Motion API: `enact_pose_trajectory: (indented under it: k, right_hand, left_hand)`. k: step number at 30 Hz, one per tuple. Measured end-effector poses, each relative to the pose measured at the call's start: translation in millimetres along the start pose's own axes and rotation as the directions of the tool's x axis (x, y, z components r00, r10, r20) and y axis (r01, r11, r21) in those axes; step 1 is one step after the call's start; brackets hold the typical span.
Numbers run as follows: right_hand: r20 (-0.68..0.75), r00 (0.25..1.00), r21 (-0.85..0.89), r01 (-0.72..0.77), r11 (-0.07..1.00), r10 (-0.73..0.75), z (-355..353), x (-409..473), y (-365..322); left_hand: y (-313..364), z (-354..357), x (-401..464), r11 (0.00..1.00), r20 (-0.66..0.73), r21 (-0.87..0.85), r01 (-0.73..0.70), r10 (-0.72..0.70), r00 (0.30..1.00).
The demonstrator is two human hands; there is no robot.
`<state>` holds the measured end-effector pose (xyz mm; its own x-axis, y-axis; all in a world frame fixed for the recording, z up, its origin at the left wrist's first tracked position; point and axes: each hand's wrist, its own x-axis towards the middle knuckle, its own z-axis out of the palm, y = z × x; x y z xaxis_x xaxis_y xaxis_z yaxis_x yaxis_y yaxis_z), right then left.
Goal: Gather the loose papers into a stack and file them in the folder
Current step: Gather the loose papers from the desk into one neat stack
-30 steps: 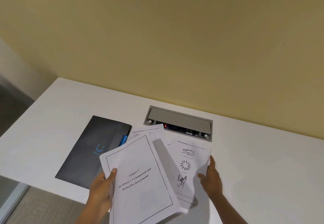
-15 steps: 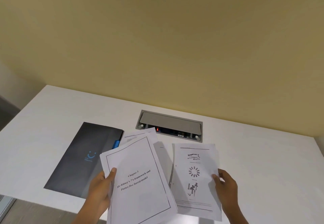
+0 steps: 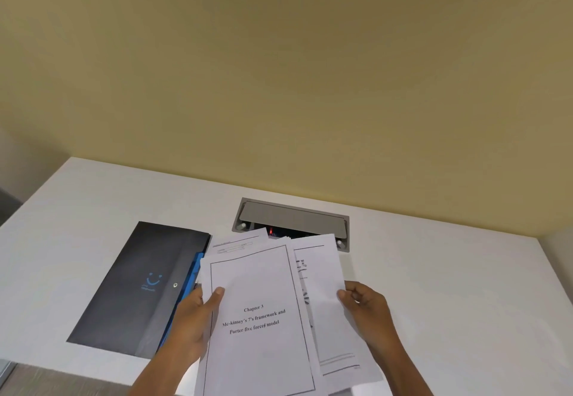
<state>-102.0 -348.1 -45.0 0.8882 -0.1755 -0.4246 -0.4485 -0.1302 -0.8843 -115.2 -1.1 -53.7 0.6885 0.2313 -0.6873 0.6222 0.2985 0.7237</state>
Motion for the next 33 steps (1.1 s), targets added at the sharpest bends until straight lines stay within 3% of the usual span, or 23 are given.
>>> enact_pose_trajectory:
  k: [4,11,19,23,26,33]
  right_hand:
    - [0.069,0.997,0.086,-0.045,0.995,0.039,20.6,-2.4,4.5]
    - [0.241,0.97,0.059,-0.052,0.997,0.036,51.9,-11.5,12.0]
    - [0.356,0.926,0.063,-0.157,0.986,0.124,72.5,-16.4,2.5]
    - [0.428,0.883,-0.043,-0.191,0.981,0.191,82.6,-9.0,1.3]
    - [0.415,0.879,-0.107,-0.208,0.972,0.234,93.7,6.3,-0.8]
    - [0.209,0.97,-0.329,-0.047,0.943,0.121,139.7,67.5,-6.3]
  left_hand:
    - [-5.5,2.9,2.7,0.999,-0.009,0.05,-0.003,0.004,1.0]
    - [-16.9,1.1,7.1,0.974,-0.043,0.221,0.045,-0.036,0.998]
    - [-19.8,-6.4,3.7,0.986,-0.065,0.155,0.065,-0.055,0.996]
    - [-21.0,-16.6,2.3,0.995,-0.113,0.096,0.036,-0.025,0.993]
    - [-24.3,-28.8,2.6,0.999,-0.154,0.04,0.012,-0.006,0.988]
    - [-38.7,-68.0,6.0,1.0,-0.261,-0.021,-0.012,0.006,0.965]
